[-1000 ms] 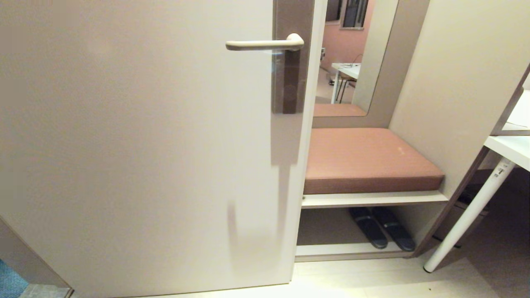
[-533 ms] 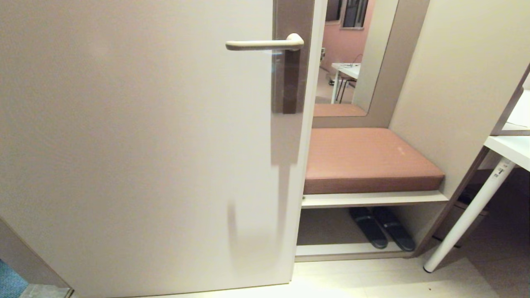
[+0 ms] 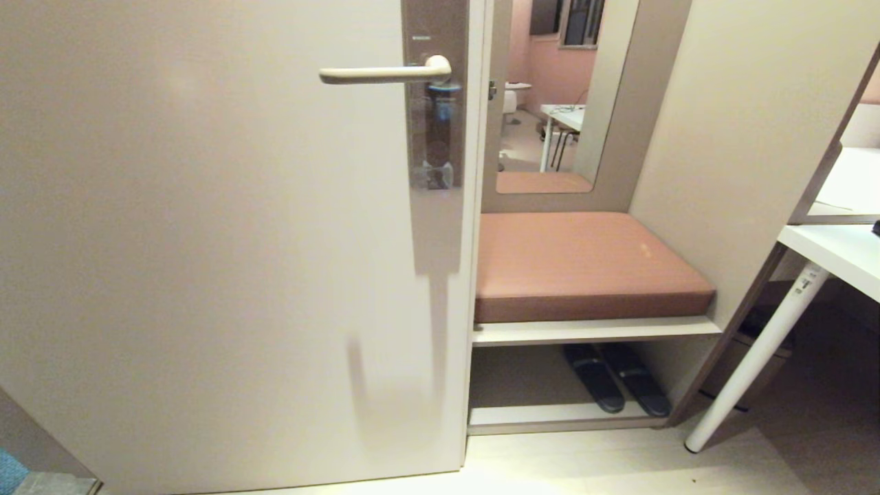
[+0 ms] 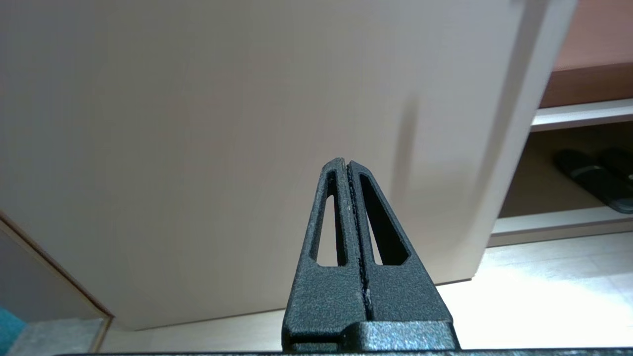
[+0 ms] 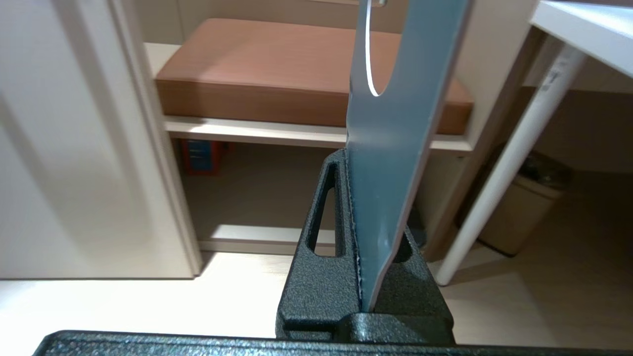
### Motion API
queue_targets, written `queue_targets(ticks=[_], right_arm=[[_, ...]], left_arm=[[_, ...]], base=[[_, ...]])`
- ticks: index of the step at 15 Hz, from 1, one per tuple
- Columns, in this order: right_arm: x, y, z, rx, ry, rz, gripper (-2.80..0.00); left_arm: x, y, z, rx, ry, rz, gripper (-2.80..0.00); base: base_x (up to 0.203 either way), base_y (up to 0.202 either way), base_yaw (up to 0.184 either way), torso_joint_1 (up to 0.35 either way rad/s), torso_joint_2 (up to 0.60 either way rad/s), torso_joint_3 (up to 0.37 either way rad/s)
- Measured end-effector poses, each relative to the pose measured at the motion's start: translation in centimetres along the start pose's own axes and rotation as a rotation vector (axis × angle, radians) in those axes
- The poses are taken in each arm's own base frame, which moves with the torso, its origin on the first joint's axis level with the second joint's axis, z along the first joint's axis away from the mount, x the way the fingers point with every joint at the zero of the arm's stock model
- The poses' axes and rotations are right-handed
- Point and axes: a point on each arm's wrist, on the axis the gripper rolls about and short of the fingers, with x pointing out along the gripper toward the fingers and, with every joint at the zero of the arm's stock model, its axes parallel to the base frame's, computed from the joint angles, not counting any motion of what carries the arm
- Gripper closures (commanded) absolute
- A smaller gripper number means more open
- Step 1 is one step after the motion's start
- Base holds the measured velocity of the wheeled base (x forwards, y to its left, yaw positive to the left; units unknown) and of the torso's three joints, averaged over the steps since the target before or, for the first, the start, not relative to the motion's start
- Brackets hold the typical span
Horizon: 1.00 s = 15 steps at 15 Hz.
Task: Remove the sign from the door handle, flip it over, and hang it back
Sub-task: Hand it to the other hand
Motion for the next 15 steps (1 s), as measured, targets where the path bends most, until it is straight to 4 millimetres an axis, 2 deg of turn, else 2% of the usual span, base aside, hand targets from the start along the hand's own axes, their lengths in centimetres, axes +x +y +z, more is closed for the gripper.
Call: queue_targets(ticks=[5,15], right_arm=[[0.0,0.0,-0.01,0.0,0.001,0.0,0.0],[0.0,0.0,0.0,0.001,0.0,-0.001,0.0]], left_arm=[[0.0,0.0,0.0,0.001,0.0,-0.001,0.0],[0.0,0.0,0.01,0.001,-0.002,-0.001,0.0]], base=[[0.0,-0.154,0.001,0.002,0.0,0.002],[0.0,0.0,0.0,0.0,0.0,0.0]])
